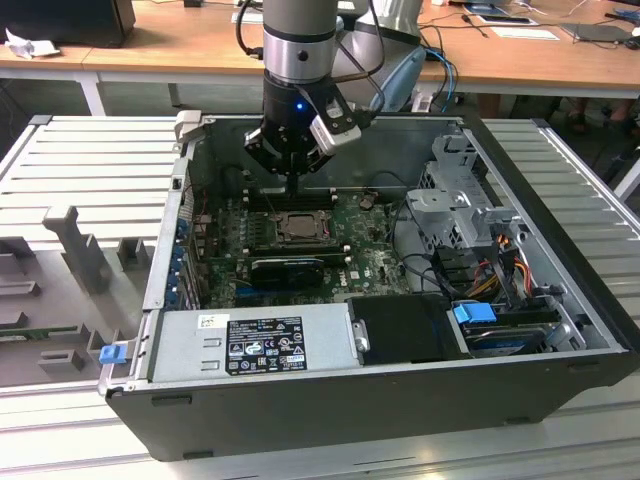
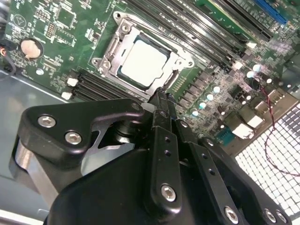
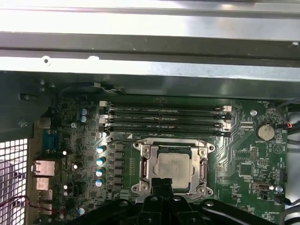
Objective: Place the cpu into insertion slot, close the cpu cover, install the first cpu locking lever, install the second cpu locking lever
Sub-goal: 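Install the first cpu locking lever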
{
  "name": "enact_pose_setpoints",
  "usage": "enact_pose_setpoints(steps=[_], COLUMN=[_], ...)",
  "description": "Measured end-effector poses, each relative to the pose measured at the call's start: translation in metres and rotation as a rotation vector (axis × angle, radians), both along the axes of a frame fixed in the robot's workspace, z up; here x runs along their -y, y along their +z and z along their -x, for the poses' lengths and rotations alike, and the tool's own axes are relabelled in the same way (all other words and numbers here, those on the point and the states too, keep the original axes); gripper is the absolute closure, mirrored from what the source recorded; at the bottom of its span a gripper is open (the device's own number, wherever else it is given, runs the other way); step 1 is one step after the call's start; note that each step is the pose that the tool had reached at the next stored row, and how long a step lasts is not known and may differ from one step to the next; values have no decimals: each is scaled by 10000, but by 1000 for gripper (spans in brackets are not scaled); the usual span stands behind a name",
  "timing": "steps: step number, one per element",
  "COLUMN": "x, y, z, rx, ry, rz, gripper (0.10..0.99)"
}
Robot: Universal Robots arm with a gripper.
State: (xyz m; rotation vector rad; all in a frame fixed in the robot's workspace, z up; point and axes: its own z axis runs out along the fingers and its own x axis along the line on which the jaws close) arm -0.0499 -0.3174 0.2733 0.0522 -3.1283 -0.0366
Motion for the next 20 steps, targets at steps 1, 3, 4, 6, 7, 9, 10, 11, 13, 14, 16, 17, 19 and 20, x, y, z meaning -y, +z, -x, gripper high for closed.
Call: enact_pose_setpoints(steps=[1, 3, 4, 6, 7, 9, 10, 11, 13, 14, 16, 17, 19, 20], x=[0, 0, 0, 0, 0, 0, -1, -1, -3, -3, -6, -12, -24, -36], y=[0, -1, -1, -3, -5, -12, -23, -30, -49, -56, -68, -76, -85, -90], z=[11, 38, 55, 127, 171, 289, 367, 393, 466, 490, 531, 551, 572, 580], rx=[0, 0, 0, 2, 5, 11, 17, 20, 25, 26, 25, 27, 25, 24], ry=[0, 0, 1, 0, 0, 0, -1, 0, 0, -1, 0, 0, 0, 0], rz=[0, -1, 1, 0, 0, 0, -2, -1, 0, 0, 1, -1, 1, 2], gripper=[980, 980, 980, 980, 980, 980, 980, 980, 980, 980, 980, 980, 980, 980])
